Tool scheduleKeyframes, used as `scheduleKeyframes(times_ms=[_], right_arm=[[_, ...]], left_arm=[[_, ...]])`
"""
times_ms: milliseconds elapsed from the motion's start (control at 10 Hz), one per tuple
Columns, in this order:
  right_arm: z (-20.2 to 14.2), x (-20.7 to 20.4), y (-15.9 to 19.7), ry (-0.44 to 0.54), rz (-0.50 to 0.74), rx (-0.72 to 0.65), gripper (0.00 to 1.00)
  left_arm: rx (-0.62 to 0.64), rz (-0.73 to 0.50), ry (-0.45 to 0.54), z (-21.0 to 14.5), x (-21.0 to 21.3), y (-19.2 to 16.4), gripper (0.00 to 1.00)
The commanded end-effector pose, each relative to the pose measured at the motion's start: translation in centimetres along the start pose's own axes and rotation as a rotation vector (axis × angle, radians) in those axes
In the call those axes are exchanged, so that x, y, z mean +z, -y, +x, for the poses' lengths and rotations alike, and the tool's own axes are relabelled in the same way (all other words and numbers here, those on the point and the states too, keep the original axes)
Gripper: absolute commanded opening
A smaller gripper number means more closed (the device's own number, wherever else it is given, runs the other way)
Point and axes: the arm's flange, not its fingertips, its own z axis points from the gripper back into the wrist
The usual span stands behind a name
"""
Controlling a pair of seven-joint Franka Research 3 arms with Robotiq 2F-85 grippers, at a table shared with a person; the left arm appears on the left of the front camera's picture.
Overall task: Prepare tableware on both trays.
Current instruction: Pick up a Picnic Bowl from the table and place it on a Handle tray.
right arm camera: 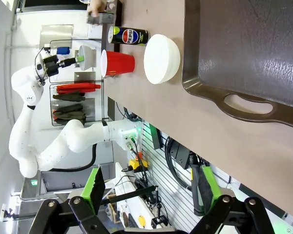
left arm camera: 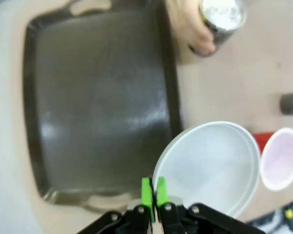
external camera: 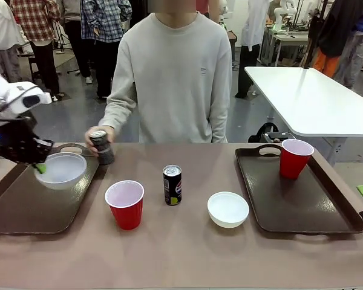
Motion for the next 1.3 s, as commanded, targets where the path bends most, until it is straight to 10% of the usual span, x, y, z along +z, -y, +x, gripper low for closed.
scheduleKeyframes(times_ms=[0, 1200], right_arm=[[-0.1, 0.1, 0.2, -0.001, 0.013, 0.008, 1.00], [-0.1, 0.1, 0.2, -0.001, 0.013, 0.008, 1.00]], left_arm=[[-0.025, -0.020, -0.019, -7.2, 0.7, -4.3, 0.00], [0.031, -0.010, -0.032, -1.8, 3.7, -4.5, 0.04]])
